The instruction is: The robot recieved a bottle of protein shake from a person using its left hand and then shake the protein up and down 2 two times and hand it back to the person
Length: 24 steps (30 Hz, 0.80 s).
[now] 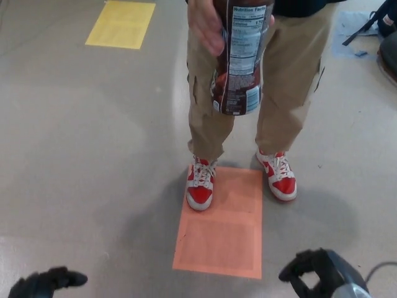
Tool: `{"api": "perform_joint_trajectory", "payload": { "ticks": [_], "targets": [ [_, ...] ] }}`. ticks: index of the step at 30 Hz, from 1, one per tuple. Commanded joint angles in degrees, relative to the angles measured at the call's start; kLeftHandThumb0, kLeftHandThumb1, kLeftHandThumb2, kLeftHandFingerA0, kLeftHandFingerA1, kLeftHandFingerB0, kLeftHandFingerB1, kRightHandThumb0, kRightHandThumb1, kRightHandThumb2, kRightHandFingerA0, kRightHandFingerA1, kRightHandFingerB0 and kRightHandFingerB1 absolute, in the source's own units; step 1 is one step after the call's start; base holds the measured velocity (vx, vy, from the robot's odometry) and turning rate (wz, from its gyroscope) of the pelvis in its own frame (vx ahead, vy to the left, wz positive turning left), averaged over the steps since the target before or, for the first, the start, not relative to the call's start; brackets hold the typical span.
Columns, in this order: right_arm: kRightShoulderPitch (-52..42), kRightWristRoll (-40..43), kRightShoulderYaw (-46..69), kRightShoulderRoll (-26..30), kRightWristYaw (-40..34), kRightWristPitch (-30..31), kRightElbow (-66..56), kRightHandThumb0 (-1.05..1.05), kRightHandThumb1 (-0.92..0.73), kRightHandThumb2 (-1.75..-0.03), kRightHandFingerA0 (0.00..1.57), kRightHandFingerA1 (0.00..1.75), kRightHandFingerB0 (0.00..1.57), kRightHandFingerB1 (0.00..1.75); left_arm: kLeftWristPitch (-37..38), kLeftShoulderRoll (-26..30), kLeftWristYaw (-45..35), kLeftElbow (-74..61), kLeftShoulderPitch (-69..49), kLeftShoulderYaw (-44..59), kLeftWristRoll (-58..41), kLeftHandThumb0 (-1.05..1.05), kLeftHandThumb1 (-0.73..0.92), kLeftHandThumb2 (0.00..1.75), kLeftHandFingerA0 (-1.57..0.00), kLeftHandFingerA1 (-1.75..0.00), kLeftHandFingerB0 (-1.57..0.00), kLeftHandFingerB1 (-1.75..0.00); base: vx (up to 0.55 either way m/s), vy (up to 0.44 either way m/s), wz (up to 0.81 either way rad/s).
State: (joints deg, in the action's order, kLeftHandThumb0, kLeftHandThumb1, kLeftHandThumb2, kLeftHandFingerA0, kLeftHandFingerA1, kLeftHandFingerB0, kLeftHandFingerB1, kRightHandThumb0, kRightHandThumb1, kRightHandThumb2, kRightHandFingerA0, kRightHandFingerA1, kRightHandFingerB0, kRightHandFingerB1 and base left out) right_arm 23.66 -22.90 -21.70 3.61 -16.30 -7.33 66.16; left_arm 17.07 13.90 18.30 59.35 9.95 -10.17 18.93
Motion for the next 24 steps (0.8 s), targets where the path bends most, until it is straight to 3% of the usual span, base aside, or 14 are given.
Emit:
{"api": "perform_joint_trajectory", "payload": {
  "ticks": [1, 3, 5, 6, 8, 11, 12, 16, 17, 20, 22, 23, 24],
  "targets": [
    [5.0, -8.4, -5.6, -0.1, -15.5, -9.4, 6.7, -0.48, -0.55, -1.15, 1.07, 1.03, 0.82, 0.73, 16.9, 4.1, 16.9, 4.6, 3.2, -3.1, 7.5, -0.17, 0.64, 0.59, -1.01, -0.52, -0.74, -0.47, 0.0, 0.0, 0.0],
    [5.3, -8.3, -6.0, -0.1, -16.0, -9.8, 7.1, -0.48, -0.55, -1.15, 1.07, 1.05, 0.81, 0.73, 17.2, 4.1, 16.4, 4.7, 3.6, -3.3, 7.2, -0.24, 0.66, 0.62, -1.0, -0.51, -0.73, -0.46, 0.0, 0.0, 0.0],
    [5.7, -8.2, -6.3, 0.0, -16.5, -10.1, 7.7, -0.5, -0.54, -1.15, 1.04, 1.01, 0.82, 0.74, 19.2, 4.0, 14.3, 4.1, 4.6, -3.3, 6.3, -0.15, 0.69, 0.61, -1.01, -0.56, -0.74, -0.49, 0.0, 0.0, 0.0],
    [5.8, -8.2, -6.4, 0.0, -16.5, -10.1, 7.9, -0.49, -0.59, -1.06, 1.04, 0.93, 0.88, 0.62, 20.0, 4.0, 13.1, 3.4, 5.0, -3.1, 5.6, -0.17, 0.71, 0.61, -1.04, -0.59, -0.75, -0.49, 0.0, 0.0, 0.0],
    [6.0, -7.9, -6.4, -0.1, -16.2, -10.3, 8.2, -0.48, -0.58, -1.05, 1.03, 0.92, 0.87, 0.62, 21.6, 3.7, 10.2, 1.4, 5.8, -2.1, 3.7, -0.16, 0.7, 0.61, -1.05, -0.61, -0.75, -0.5, 0.0, 0.0, 0.0],
    [6.3, -7.9, -6.6, 0.0, -16.5, -10.4, 8.7, -0.48, -0.57, -1.05, 1.06, 0.99, 0.87, 0.62, 22.4, 3.0, 7.8, -0.9, 6.6, -1.2, 2.2, -0.15, 0.7, 0.62, -1.06, -0.6, -0.75, -0.5, 0.0, 0.0, 0.0],
    [6.2, -8.2, -6.8, -0.1, -16.7, -10.1, 8.8, -0.48, -0.53, -1.13, 1.08, 1.05, 0.81, 0.73, 22.3, 3.0, 5.4, -3.7, 6.9, -0.7, 0.9, -0.14, 0.71, 0.62, -1.06, -0.6, -0.74, -0.51, 0.0, 0.0, 0.0],
    [6.2, -7.9, -6.4, -0.2, -16.9, -11.0, 9.3, -0.48, -0.54, -1.14, 1.1, 1.06, 0.81, 0.72, 20.8, 2.7, 1.8, -9.5, 7.5, 0.3, -0.8, -0.16, 0.72, 0.62, -1.04, -0.58, -0.74, -0.5, 0.0, 0.0, 0.0],
    [6.3, -8.1, -6.5, -0.2, -17.3, -11.0, 9.4, -0.47, -0.57, -1.07, 1.07, 0.99, 0.88, 0.61, 20.5, 2.3, -1.9, -13.5, 8.0, 1.3, -3.7, -0.14, 0.75, 0.62, -1.01, -0.6, -0.73, -0.5, 0.0, 0.0, 0.0],
    [6.4, -8.8, -6.7, -0.2, -18.2, -11.3, 9.7, -0.48, -0.58, -1.06, 1.03, 0.93, 0.89, 0.65, 18.6, 1.7, -4.2, -18.3, 8.3, 2.6, -5.5, -0.13, 0.76, 0.63, -1.05, -0.6, -0.73, -0.48, 0.0, 0.0, 0.0],
    [6.4, -8.9, -6.7, -0.3, -18.2, -11.5, 9.9, -0.49, -0.54, -1.13, 1.0, 0.95, 0.82, 0.74, 16.6, 1.3, -5.6, -21.5, 8.1, 3.3, -6.4, -0.13, 0.76, 0.63, -1.07, -0.66, -0.73, -0.49, 0.0, 0.0, 0.0],
    [6.4, -9.0, -6.6, -0.3, -18.3, -11.5, 10.0, -0.49, -0.6, -1.03, 1.03, 0.9, 0.88, 0.63, 16.0, 1.1, -6.2, -22.4, 7.8, 3.6, -6.7, -0.12, 0.77, 0.64, -1.08, -0.7, -0.72, -0.49, 0.0, 0.0, 0.0],
    [6.4, -9.1, -6.5, -0.4, -18.3, -11.7, 10.1, -0.49, -0.54, -1.13, 1.03, 0.99, 0.82, 0.74, 15.3, 0.8, -7.2, -24.0, 7.3, 3.9, -7.4, -0.09, 0.78, 0.63, -1.07, -0.81, -0.73, -0.48, 0.0, 0.0, 0.0]
  ]
}}
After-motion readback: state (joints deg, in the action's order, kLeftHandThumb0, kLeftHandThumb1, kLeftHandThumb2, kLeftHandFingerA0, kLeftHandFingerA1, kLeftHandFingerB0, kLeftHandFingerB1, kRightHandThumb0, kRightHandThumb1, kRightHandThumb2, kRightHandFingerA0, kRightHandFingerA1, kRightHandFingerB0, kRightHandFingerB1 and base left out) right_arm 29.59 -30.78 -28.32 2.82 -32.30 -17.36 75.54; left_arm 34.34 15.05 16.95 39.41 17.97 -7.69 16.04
